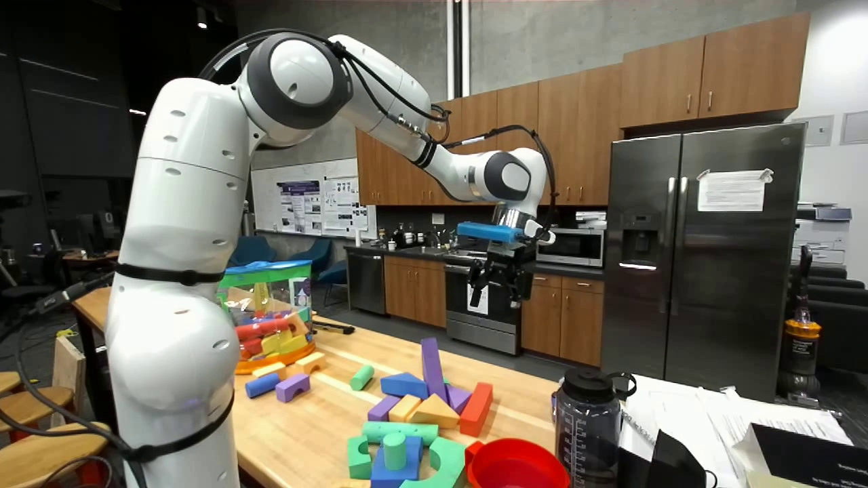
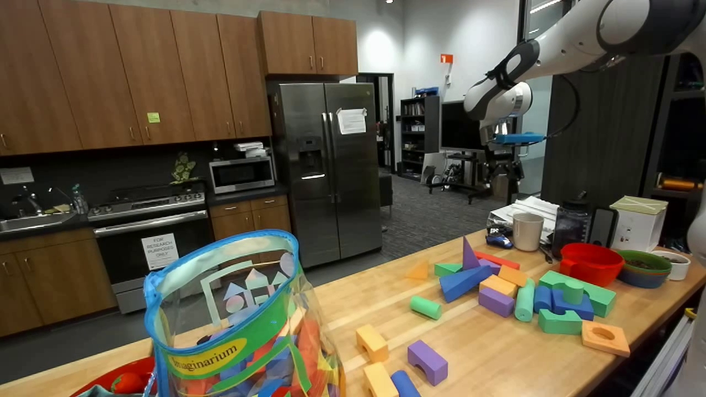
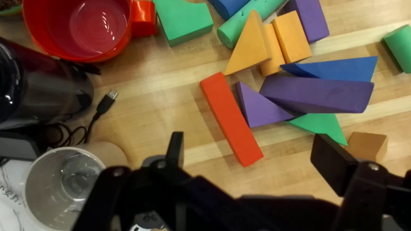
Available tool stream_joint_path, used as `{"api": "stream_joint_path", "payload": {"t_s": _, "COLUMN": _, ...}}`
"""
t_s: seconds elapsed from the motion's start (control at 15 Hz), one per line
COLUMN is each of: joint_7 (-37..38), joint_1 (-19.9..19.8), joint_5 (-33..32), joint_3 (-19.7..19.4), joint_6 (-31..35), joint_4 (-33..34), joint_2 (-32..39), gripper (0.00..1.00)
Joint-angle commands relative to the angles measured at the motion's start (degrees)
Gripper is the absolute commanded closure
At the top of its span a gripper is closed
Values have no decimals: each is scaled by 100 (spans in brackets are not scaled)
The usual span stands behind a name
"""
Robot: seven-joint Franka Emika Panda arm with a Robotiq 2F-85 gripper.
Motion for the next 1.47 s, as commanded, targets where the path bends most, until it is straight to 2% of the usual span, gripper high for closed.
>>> {"api": "stream_joint_path", "payload": {"t_s": 0.0, "joint_7": 36, "joint_1": 69, "joint_5": -245, "joint_3": -55, "joint_6": -316, "joint_4": -151, "joint_2": -58, "gripper": 0}}
{"api": "stream_joint_path", "payload": {"t_s": 0.27, "joint_7": -145, "joint_1": 120, "joint_5": -554, "joint_3": -16, "joint_6": -888, "joint_4": -58, "joint_2": 107, "gripper": 0}}
{"api": "stream_joint_path", "payload": {"t_s": 0.67, "joint_7": -735, "joint_1": 175, "joint_5": -439, "joint_3": 124, "joint_6": -274, "joint_4": -218, "joint_2": 158, "gripper": 0}}
{"api": "stream_joint_path", "payload": {"t_s": 1.07, "joint_7": -712, "joint_1": -34, "joint_5": 191, "joint_3": 76, "joint_6": 521, "joint_4": -126, "joint_2": 489, "gripper": 0}}
{"api": "stream_joint_path", "payload": {"t_s": 1.4, "joint_7": -868, "joint_1": -179, "joint_5": 651, "joint_3": 87, "joint_6": 1226, "joint_4": -181, "joint_2": 472, "gripper": 0}}
